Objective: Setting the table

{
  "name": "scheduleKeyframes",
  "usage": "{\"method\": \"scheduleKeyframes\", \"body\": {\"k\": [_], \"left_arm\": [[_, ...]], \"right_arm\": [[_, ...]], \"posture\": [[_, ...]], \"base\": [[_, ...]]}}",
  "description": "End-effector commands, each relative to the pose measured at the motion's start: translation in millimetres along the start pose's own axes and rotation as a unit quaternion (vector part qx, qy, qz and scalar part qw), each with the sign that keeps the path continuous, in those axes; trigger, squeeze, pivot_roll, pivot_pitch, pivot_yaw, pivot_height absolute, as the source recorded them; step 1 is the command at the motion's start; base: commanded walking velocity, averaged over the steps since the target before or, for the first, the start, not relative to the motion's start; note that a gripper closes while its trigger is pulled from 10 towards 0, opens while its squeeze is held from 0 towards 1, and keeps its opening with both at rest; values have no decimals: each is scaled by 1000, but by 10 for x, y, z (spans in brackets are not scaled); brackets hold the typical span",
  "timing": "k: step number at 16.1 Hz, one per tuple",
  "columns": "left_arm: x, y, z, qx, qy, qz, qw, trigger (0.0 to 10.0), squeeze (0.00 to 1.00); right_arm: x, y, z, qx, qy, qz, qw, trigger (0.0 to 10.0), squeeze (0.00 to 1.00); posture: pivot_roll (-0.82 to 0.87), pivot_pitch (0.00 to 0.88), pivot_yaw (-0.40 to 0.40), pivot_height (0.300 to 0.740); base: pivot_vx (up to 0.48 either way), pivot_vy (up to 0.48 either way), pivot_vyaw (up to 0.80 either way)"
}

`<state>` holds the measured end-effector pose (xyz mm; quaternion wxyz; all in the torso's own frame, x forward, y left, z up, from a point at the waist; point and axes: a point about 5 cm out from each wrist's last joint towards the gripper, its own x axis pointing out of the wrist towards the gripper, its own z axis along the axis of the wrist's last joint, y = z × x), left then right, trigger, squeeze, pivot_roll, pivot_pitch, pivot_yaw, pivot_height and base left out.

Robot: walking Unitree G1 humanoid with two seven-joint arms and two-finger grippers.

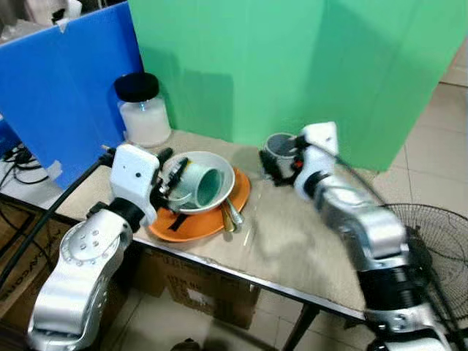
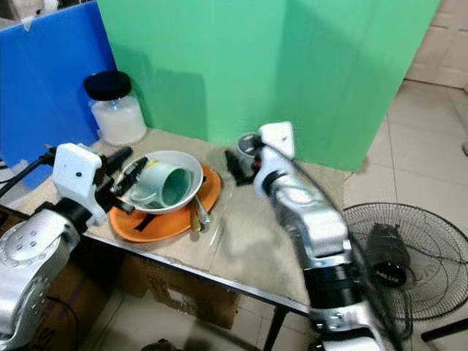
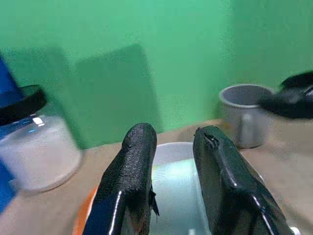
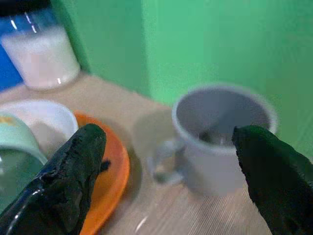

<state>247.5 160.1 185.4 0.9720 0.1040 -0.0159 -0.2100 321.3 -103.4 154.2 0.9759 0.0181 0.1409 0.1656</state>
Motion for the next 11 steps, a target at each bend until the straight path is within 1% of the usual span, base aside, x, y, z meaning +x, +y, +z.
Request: {"method": "scheduleKeyframes", "body": {"k": [1,2,3,4,6,8,9,10,11], "left_arm": [[-58,-73,12,-3,7,-45,999,10000,0],[-83,-103,3,-3,13,-62,998,10000,0],[-83,-103,3,-3,13,-62,998,10000,0],[-114,-129,-5,-2,18,-78,997,10000,0],[-127,-127,-3,-2,19,-78,997,10000,0],[-169,-117,3,-3,22,-78,997,10000,0],[-191,-117,3,-3,25,-80,996,10000,0],[-207,-117,2,-4,28,-82,996,10000,0],[-240,-126,0,-5,33,-89,995,10000,0]], "right_arm": [[58,29,41,-6,7,-19,1000,10000,1000],[80,36,36,-5,11,-29,1000,10000,1000],[80,36,36,-5,11,-29,1000,10000,1000],[127,66,27,3,15,-38,999,10000,1000],[157,111,12,11,18,-39,999,10000,1000],[204,200,-25,26,28,-40,998,10000,1000],[223,218,-36,29,32,-44,998,10000,0],[232,230,-44,30,35,-46,998,10000,0],[255,271,-55,44,36,-38,998,10000,0]], "posture": [[144,0,22,740],[144,0,22,740],[144,0,22,740],[152,0,17,740],[156,0,15,740],[168,0,11,740],[174,0,10,740],[188,0,7,740],[188,0,7,740]], "base": [[0,0,0],[0,0,0],[0,0,0],[0,0,0],[0,0,0],[0,0,0],[0,0,0],[0,0,0],[0,0,0]]}}
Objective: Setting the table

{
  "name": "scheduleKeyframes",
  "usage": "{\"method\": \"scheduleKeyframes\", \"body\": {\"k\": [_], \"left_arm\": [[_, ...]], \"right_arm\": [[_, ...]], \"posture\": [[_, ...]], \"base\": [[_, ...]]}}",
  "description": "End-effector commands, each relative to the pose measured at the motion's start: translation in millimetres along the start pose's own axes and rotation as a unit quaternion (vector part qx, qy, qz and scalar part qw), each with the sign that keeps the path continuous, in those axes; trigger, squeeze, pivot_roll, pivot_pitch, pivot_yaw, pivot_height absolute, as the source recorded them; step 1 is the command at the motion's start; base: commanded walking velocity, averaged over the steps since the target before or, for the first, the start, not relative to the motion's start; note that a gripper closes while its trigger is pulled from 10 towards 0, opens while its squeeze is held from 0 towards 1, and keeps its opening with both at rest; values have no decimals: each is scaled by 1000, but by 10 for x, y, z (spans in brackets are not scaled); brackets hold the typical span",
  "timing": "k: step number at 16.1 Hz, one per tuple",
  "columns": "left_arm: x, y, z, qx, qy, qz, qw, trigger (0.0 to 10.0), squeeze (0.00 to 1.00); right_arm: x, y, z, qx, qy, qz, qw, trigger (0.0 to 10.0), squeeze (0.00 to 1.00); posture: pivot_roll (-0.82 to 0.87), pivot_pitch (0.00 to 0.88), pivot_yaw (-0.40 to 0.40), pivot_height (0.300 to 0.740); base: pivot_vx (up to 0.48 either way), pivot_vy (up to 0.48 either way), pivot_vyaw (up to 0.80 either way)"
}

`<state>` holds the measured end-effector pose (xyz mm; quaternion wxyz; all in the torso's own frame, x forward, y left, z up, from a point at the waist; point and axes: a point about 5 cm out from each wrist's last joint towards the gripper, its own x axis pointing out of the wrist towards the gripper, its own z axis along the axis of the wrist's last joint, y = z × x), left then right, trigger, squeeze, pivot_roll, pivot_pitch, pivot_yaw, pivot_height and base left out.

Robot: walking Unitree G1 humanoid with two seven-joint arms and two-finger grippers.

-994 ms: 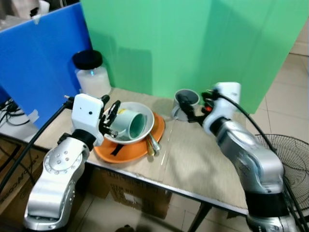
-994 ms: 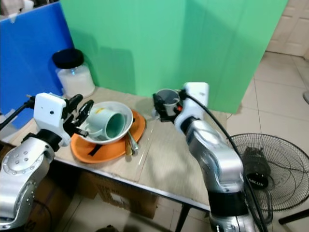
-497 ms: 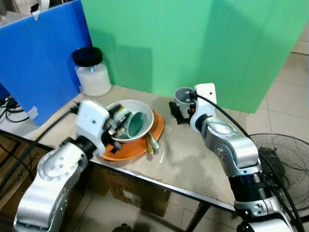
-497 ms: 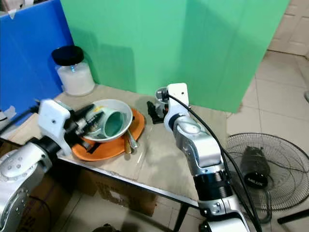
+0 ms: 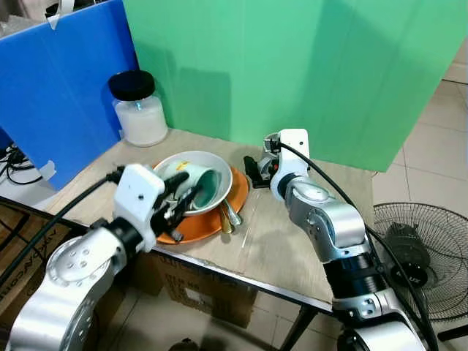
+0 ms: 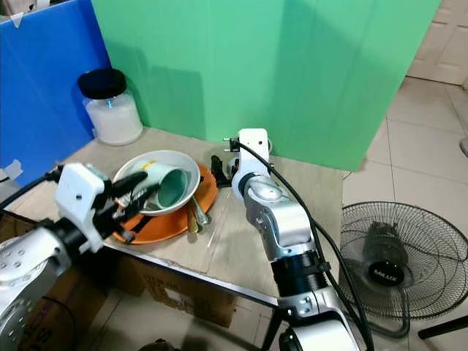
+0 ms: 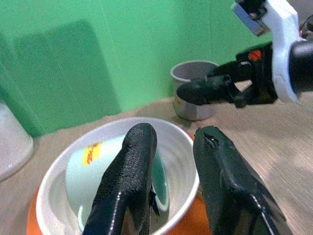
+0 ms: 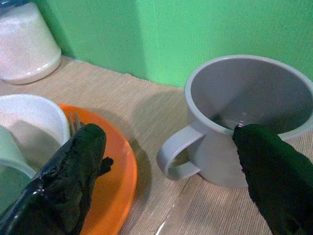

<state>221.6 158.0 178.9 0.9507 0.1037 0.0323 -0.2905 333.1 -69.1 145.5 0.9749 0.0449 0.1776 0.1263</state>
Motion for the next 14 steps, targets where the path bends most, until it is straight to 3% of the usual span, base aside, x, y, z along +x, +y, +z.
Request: {"method": "scheduleKeyframes", "body": {"k": [1,5,8,13,14], "left_arm": [[-48,0,40,6,-1,-4,1000,10000,0],[-124,27,52,11,8,4,1000,10000,0],[-140,40,66,16,11,7,1000,10000,0],[-59,39,78,20,1,6,1000,10000,0],[-46,35,79,21,-1,5,1000,10000,0]], "right_arm": [[35,38,-27,11,10,4,1000,10000,0],[92,75,-107,-2,27,-7,1000,10000,0],[110,-154,-111,-26,25,-56,998,10000,0],[36,-725,51,-90,3,-99,991,10000,0],[18,-781,84,-99,0,-102,990,10000,0]], "posture": [[208,0,4,740],[239,0,-3,740],[247,0,-3,740],[222,0,-1,740],[216,0,0,740]], "base": [[0,0,0],[0,0,0],[0,0,0],[0,0,0],[0,0,0]]}}
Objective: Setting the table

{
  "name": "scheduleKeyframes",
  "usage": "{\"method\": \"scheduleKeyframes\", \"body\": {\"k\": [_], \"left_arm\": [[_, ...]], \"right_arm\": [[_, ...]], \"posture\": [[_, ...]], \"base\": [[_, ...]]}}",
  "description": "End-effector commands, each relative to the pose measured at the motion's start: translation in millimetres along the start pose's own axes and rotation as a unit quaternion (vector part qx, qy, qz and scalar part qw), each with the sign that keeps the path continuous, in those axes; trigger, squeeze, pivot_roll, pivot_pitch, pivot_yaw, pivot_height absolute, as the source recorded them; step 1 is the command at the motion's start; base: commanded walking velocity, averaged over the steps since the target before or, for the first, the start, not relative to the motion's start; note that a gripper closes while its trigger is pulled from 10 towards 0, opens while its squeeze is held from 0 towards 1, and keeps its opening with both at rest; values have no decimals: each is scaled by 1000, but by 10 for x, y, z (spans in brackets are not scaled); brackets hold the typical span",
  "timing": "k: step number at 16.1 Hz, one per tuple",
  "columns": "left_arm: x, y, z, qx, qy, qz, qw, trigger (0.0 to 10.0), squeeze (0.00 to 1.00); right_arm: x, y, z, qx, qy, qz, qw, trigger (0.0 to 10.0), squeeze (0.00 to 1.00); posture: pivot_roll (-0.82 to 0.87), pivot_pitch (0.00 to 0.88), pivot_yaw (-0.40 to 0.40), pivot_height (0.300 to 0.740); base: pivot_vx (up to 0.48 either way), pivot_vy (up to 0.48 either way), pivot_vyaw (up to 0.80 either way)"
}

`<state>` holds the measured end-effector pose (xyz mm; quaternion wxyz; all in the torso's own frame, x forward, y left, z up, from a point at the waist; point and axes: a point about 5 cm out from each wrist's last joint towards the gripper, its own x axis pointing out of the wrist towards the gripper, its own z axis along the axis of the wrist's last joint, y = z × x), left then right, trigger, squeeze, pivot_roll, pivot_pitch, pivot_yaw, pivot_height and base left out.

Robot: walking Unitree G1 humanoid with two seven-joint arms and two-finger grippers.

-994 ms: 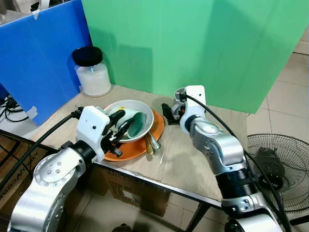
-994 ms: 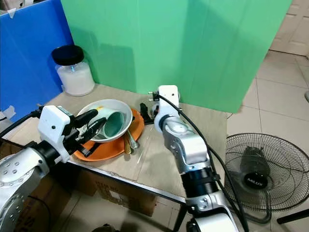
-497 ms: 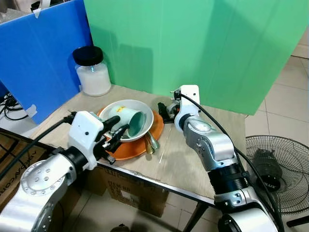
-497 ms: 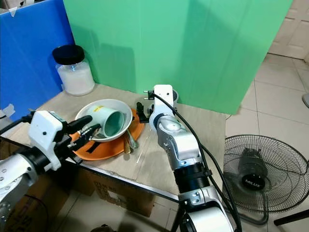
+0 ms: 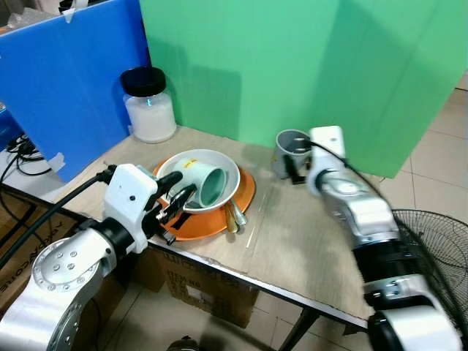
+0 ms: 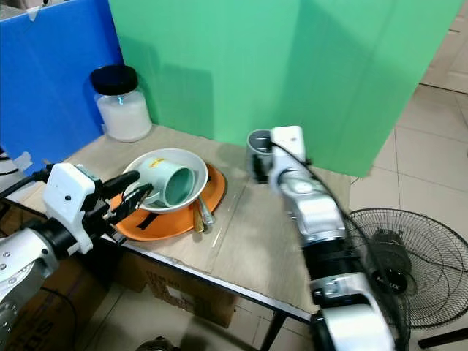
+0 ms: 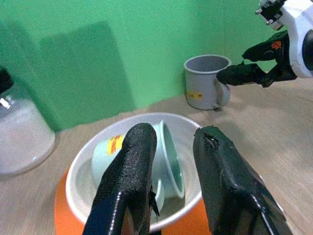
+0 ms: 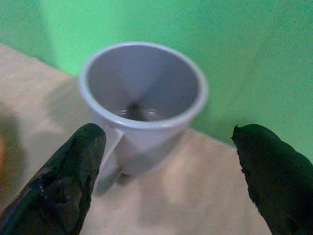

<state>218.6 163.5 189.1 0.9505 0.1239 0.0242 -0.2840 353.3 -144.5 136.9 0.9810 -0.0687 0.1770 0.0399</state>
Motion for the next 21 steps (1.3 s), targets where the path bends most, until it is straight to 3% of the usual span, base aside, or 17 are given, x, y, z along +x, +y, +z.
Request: {"method": "scheduleKeyframes", "body": {"k": [1,3,5,8,12,14,16,17,18,21], "left_arm": [[31,-16,-8,0,-1,-4,1000,10000,0],[50,-27,-9,-1,-3,-6,1000,10000,0],[55,-44,-12,-3,-3,-10,1000,10000,0],[54,-58,-20,-4,-2,-14,1000,10000,0],[55,-64,-28,-4,0,-20,1000,10000,0],[58,-62,-25,-3,0,-21,1000,10000,0],[65,-58,-17,-2,-1,-22,1000,10000,0],[68,-58,-16,-2,-1,-21,1000,10000,0],[70,-57,-14,-1,-1,-21,1000,10000,0],[77,-60,-10,-1,-2,-21,1000,10000,0]], "right_arm": [[-7,-45,78,-9,-12,2,1000,10000,0],[-45,-58,118,-13,-17,18,1000,10000,0],[-66,25,120,10,-15,42,999,10000,0],[-121,297,100,49,-5,105,993,10000,0],[-90,433,-150,14,52,96,994,10000,0],[-64,452,-216,18,63,86,994,10000,0],[-14,454,-183,53,51,71,995,10000,0],[8,435,-137,68,34,64,995,6980,0],[24,409,-107,75,25,55,995,0,0],[48,385,-52,106,-5,55,993,0,0]], "posture": [[209,0,1,740],[204,0,1,740],[201,0,2,740],[199,0,4,740],[206,0,4,740],[207,0,5,740],[208,0,8,740],[208,0,8,740],[209,0,7,740],[208,0,9,740]], "base": [[0,0,0],[0,0,0],[0,0,0],[0,0,0],[0,0,0],[0,0,0],[0,0,0],[0,0,0],[0,0,0],[0,0,0]]}}
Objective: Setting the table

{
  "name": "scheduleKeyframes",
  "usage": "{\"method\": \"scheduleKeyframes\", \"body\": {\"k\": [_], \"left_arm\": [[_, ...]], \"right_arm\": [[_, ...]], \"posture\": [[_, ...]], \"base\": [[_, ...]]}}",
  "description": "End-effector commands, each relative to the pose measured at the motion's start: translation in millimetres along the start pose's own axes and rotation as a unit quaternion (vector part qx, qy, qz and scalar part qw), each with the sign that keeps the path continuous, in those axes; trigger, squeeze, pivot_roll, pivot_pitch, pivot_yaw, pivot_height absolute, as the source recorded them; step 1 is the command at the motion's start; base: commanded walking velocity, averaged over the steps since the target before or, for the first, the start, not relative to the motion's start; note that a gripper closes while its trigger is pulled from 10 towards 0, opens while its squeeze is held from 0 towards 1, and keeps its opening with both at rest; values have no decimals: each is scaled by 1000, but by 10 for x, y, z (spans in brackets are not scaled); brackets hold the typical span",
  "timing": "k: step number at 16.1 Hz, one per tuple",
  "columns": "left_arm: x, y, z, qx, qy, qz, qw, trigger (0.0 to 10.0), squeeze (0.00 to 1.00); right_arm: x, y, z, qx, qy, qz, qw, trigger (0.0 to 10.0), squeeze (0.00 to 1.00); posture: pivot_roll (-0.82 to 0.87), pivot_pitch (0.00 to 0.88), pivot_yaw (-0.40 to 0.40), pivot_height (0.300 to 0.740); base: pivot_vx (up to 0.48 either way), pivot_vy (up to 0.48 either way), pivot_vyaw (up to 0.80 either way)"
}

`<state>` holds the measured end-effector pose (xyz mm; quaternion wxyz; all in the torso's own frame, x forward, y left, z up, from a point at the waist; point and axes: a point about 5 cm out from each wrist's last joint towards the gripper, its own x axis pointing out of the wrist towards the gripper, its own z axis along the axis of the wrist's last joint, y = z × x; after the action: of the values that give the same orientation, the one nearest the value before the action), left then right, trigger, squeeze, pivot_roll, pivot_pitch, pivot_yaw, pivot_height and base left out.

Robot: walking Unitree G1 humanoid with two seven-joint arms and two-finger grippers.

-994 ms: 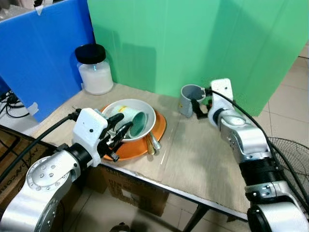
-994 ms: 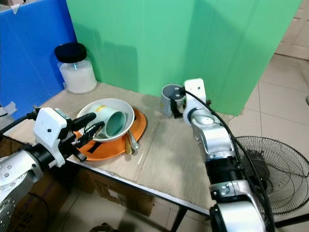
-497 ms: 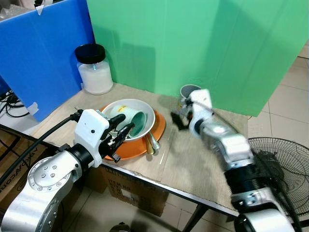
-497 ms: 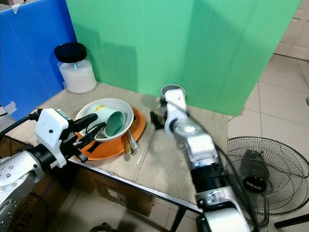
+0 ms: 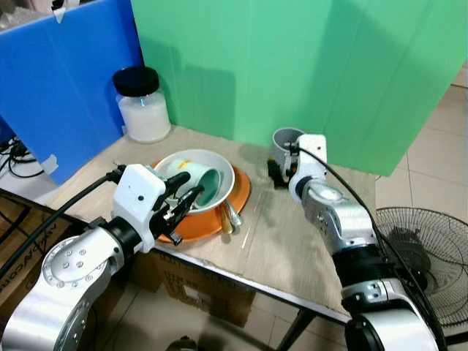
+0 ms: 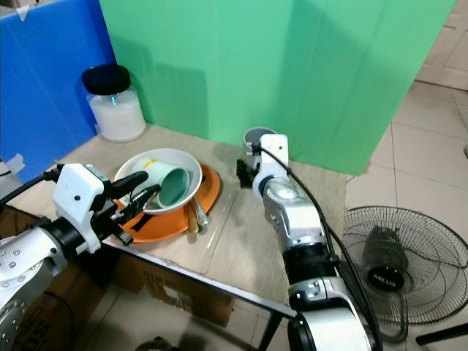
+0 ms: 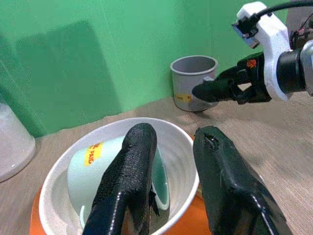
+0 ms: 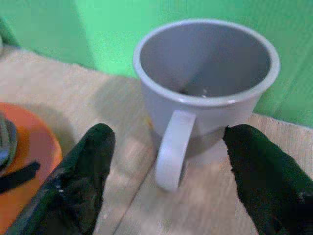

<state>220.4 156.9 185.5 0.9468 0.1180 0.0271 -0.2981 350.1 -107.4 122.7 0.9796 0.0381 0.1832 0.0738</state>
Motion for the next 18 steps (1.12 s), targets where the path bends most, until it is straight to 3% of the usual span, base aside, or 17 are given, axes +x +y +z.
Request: {"method": "scheduleKeyframes", "body": {"k": [1,12,18], "left_arm": [[25,-8,9,5,-2,-6,1000,10000,0],[74,-7,16,7,-3,-13,1000,10000,0],[114,-17,-2,5,-2,-31,999,10000,0]], "right_arm": [[13,6,37,10,-8,3,1000,0,0],[155,-40,-74,10,12,-26,1000,0,0],[161,-76,-22,9,-10,-19,1000,0,0]], "posture": [[208,0,9,740],[204,0,11,740],[183,0,27,740]], "base": [[0,0,0],[0,0,0],[0,0,0]]}}
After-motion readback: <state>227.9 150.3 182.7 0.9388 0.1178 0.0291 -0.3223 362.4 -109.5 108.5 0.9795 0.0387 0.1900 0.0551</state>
